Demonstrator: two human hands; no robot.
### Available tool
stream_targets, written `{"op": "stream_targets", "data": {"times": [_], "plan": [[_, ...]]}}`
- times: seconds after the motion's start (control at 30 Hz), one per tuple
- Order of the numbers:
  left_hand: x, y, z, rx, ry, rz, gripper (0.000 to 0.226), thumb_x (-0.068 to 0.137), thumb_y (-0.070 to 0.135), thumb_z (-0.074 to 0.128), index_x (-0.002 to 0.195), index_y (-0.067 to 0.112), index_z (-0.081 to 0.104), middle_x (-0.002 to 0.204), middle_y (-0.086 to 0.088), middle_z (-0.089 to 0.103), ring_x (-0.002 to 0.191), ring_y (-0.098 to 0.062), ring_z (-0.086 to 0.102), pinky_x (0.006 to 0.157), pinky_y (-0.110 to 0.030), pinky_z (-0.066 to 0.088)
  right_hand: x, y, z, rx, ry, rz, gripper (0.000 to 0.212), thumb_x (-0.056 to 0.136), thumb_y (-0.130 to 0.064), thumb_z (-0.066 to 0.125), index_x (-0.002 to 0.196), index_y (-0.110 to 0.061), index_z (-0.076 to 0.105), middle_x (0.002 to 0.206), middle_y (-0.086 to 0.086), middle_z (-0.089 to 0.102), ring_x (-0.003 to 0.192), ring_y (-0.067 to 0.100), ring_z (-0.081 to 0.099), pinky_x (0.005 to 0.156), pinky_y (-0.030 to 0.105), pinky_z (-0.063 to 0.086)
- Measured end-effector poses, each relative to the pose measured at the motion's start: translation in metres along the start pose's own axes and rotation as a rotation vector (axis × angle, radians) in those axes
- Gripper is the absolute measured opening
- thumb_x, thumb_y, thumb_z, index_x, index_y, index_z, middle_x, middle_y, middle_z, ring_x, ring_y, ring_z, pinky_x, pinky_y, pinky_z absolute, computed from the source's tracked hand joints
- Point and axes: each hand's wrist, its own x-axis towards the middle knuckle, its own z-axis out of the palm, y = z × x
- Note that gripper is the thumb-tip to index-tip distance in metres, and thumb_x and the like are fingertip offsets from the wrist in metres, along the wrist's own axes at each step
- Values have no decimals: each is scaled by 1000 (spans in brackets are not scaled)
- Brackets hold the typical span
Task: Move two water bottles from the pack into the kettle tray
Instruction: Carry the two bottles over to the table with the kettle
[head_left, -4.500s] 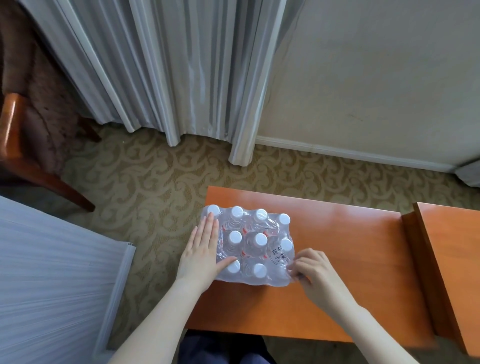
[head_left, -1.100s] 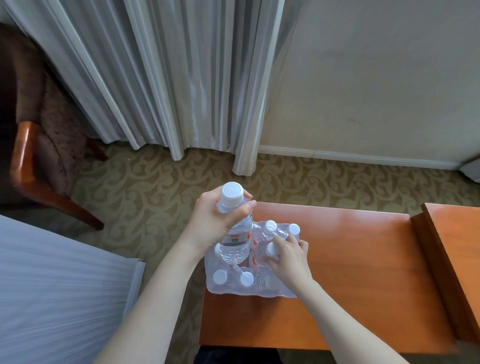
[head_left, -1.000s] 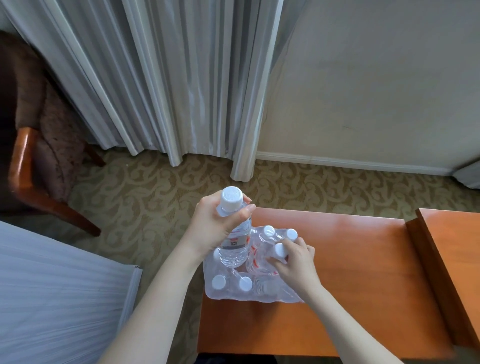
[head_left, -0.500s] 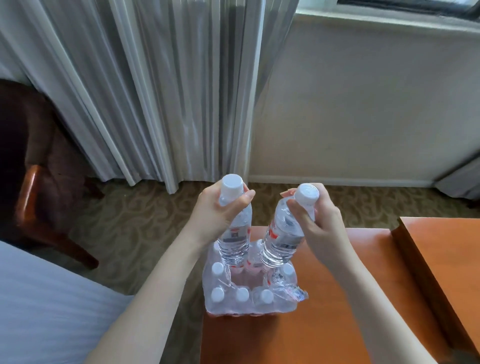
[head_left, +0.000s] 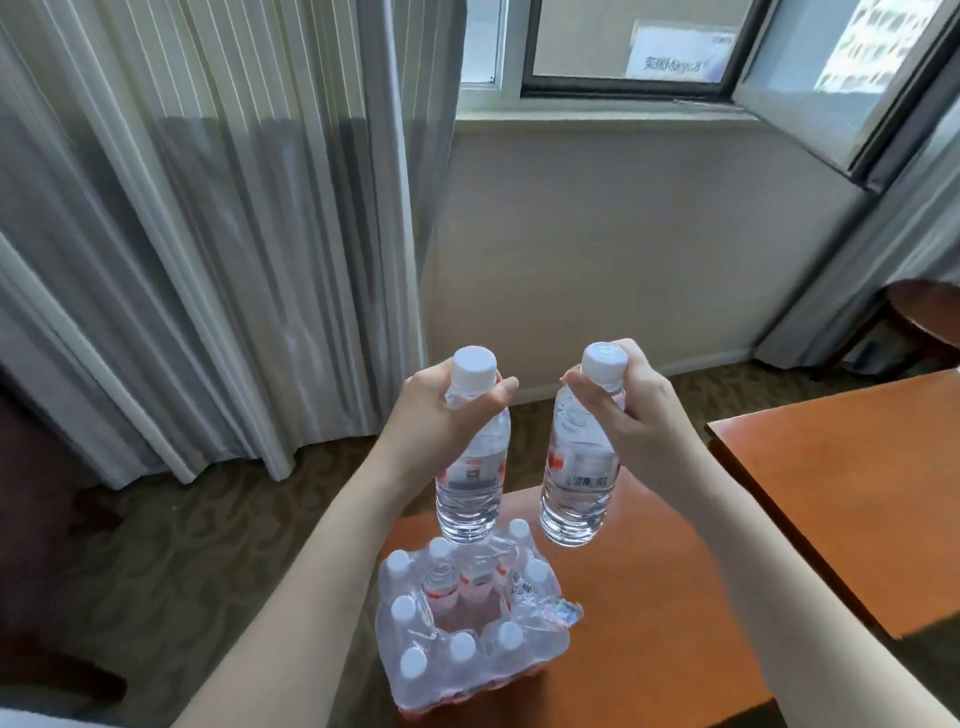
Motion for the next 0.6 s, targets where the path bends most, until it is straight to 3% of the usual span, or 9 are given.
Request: {"op": "stream_targets", "data": {"times": [0.07, 0.2, 0.43, 0.6], "plan": [[5, 9, 9, 1, -36, 39, 20, 82, 37, 68, 75, 19, 65, 67, 11, 65, 61, 1, 58, 58, -7, 44, -3, 1, -13, -41, 45, -4, 44, 83, -49, 48, 94, -6, 50, 86, 13, 65, 76, 19, 59, 67, 25, 45], [13, 28, 32, 16, -101, 108, 19, 82, 35, 69, 73, 19, 65, 64, 11, 63, 60, -3, 56, 58, -10, 43, -13, 6, -41, -88, 108, 33, 43, 82, -51, 49, 94, -10, 50, 86, 9, 65, 78, 22, 60, 70, 31, 47], [15, 74, 99, -14, -238, 165, 21, 81, 33, 71, 75, 13, 67, 68, 6, 64, 65, -10, 58, 65, -25, 48, -53, 25, -116, -114, 230, 74, 40, 83, -48, 51, 91, -9, 51, 82, 6, 64, 74, 19, 59, 64, 18, 43], [0, 118, 178, -15, -349, 221, 20, 83, 32, 70, 78, 13, 68, 71, 5, 66, 66, -7, 60, 66, -25, 50, -106, 40, -191, -117, 339, 99, 44, 81, -48, 52, 93, -6, 52, 83, 9, 66, 75, 17, 60, 66, 25, 46]]}}
